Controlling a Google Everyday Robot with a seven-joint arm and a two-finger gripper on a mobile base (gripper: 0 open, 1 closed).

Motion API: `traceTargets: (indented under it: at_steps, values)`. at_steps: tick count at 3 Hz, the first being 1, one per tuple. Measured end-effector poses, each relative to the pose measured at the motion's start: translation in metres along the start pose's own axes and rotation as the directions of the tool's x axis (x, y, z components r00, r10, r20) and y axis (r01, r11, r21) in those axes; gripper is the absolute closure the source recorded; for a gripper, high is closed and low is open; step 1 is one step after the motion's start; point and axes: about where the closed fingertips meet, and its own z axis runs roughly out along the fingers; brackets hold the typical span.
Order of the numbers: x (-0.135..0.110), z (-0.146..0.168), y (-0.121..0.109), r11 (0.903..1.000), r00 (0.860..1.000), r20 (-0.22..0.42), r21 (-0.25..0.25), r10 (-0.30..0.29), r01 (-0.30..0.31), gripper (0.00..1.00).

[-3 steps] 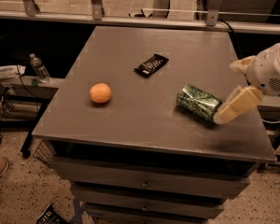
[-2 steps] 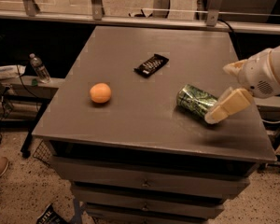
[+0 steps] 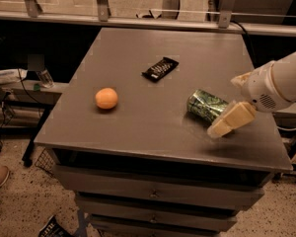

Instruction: Move green can near rxbar chocolate

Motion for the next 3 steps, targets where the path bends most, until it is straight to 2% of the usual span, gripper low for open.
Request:
traceTargets:
  at_steps: [2, 3]
  values:
    - [0.0048, 0.0068, 0.014, 0.9995, 0.999, -0.022, -0.02, 0.025, -0.026, 0.41]
    - [0.0003, 0.0093, 0.0131, 0.9993, 1.0, -0.007, -0.034, 0.016, -0.016, 0.65]
